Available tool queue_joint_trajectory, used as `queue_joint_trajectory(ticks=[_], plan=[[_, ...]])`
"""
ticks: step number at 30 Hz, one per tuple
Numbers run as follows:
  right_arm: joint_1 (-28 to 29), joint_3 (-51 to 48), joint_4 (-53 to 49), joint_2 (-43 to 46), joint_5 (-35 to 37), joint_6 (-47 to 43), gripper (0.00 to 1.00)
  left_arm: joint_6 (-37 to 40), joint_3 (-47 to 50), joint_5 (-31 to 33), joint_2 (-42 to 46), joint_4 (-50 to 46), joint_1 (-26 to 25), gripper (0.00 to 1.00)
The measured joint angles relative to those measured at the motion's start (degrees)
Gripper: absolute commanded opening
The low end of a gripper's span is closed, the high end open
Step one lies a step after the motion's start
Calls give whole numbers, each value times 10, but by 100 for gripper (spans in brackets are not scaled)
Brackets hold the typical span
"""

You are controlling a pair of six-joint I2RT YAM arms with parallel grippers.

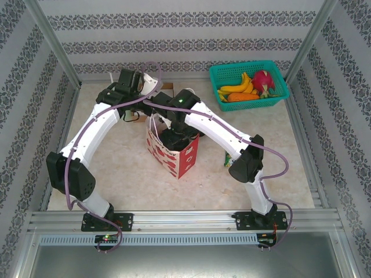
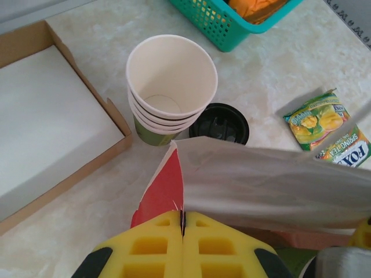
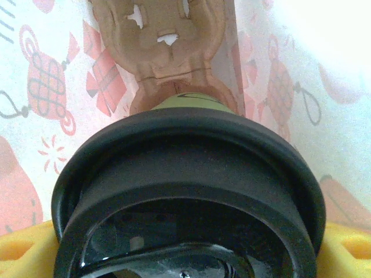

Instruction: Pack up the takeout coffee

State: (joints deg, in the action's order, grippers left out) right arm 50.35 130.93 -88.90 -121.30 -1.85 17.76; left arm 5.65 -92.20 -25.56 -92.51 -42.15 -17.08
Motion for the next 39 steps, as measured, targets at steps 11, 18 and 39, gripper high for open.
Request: queue_joint_trajectory(ticks=[11, 18, 39], plan=[[0, -10, 13, -1, -6, -1, 50, 38, 3, 12, 4, -12, 2, 27], [0, -11, 15, -1, -6, 0, 50, 54, 21, 47, 35, -37, 2, 37], [0, -21, 23, -1, -6, -9, 50, 76, 64, 94, 71, -46, 2, 0]])
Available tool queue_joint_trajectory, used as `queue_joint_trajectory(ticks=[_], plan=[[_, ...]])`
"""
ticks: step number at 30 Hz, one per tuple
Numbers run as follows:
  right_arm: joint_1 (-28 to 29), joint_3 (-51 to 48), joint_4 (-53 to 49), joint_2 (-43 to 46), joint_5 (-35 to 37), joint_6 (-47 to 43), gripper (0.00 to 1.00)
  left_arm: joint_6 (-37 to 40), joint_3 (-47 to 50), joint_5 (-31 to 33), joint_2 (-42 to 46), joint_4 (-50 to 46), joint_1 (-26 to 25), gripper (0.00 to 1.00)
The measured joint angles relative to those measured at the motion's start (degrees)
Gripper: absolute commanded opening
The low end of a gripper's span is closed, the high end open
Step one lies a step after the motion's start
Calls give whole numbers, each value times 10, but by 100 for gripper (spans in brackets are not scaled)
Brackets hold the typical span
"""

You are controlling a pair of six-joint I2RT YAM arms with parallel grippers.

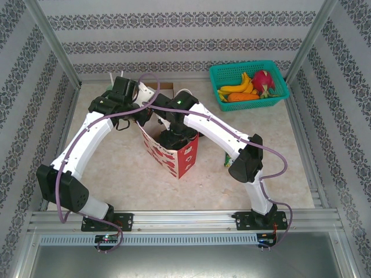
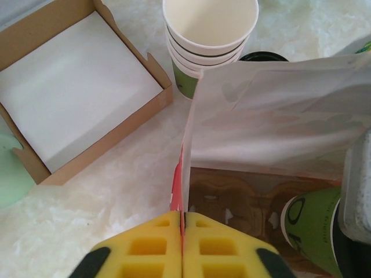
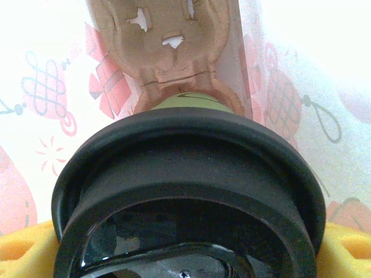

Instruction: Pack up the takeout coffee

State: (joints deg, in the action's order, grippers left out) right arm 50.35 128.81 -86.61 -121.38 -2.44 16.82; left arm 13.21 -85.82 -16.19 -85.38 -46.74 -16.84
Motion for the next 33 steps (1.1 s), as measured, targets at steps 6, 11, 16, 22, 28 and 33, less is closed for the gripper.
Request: queue_joint_trajectory(ticks=[6, 11, 16, 22, 28, 33], plan=[[0, -4, 3, -7, -2, -21, 50, -1, 7, 0, 8, 0, 0, 0], [-4, -5, 4, -21, -5, -32, 49, -1, 9, 2, 9, 1, 0, 0], [-6, -7, 12, -23, -6, -38, 49, -1, 9, 0, 9, 1, 0, 0], [-7, -9, 20, -25, -7, -40, 49, -2, 9, 4, 9, 6, 1, 0], [-7, -21, 35, -26, -7, -40, 49, -3, 9, 16, 9, 9, 1, 0], [-7, -36, 47, -26, -10, -40, 49, -4, 9, 18, 9, 9, 1, 0]])
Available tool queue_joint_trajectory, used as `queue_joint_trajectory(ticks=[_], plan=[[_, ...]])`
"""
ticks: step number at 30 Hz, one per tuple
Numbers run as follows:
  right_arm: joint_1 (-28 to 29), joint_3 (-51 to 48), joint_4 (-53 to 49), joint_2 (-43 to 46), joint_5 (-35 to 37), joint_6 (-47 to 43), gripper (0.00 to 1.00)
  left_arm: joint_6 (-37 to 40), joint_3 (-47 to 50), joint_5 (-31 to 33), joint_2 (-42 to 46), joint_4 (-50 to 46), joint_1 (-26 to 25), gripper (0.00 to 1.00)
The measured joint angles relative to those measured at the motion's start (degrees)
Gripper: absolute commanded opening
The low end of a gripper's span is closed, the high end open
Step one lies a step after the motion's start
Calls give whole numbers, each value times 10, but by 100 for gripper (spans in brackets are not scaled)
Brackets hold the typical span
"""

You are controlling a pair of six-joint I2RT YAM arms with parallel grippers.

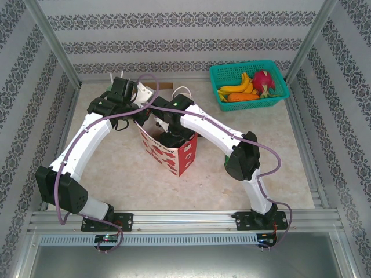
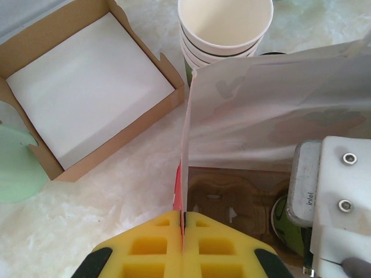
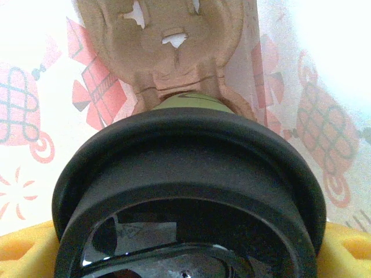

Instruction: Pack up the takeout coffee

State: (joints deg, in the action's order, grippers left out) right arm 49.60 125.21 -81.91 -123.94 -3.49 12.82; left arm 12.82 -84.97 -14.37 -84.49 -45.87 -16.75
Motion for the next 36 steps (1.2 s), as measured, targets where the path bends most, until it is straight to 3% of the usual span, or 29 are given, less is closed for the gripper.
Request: queue_joint_trajectory(ticks=[28, 36], plan=[[-11, -26, 18, 0, -22, 7, 49, -9, 0, -10, 0, 8, 3, 0], [-23, 47, -17, -28, -50, 20, 49, -10, 0, -32, 2, 18, 4, 0]])
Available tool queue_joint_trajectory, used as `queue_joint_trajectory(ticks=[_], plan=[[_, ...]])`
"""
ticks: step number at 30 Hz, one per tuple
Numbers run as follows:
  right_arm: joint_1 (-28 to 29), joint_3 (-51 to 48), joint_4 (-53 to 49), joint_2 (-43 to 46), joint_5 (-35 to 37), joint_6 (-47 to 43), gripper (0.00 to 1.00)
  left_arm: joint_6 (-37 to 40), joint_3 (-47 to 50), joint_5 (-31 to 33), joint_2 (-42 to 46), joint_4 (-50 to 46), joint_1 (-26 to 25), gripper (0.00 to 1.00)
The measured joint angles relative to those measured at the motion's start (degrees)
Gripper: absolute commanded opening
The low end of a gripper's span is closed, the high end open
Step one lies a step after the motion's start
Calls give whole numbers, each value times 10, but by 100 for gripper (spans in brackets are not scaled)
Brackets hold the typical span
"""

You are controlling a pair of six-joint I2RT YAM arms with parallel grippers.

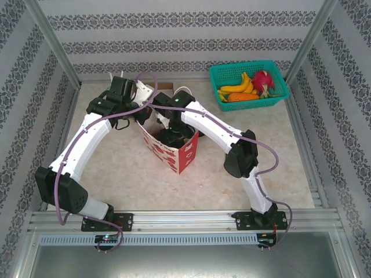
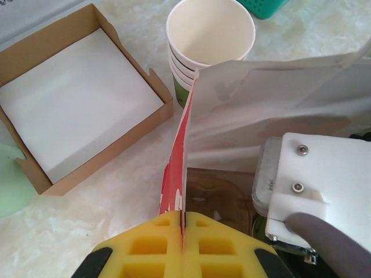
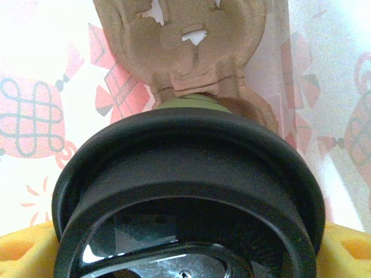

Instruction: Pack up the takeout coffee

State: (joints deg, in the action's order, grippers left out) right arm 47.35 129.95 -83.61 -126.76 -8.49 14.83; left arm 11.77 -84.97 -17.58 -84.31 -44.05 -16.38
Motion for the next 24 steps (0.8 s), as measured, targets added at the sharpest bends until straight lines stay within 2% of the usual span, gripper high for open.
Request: queue_joint_trajectory(ticks=[7, 24], plan=[[-3, 19, -21, -15, 0, -3, 49, 0, 0, -2, 0, 0, 0, 0], [-3, -21, -6, -7, -2, -23, 48, -2, 2, 1, 0, 0, 0, 0]])
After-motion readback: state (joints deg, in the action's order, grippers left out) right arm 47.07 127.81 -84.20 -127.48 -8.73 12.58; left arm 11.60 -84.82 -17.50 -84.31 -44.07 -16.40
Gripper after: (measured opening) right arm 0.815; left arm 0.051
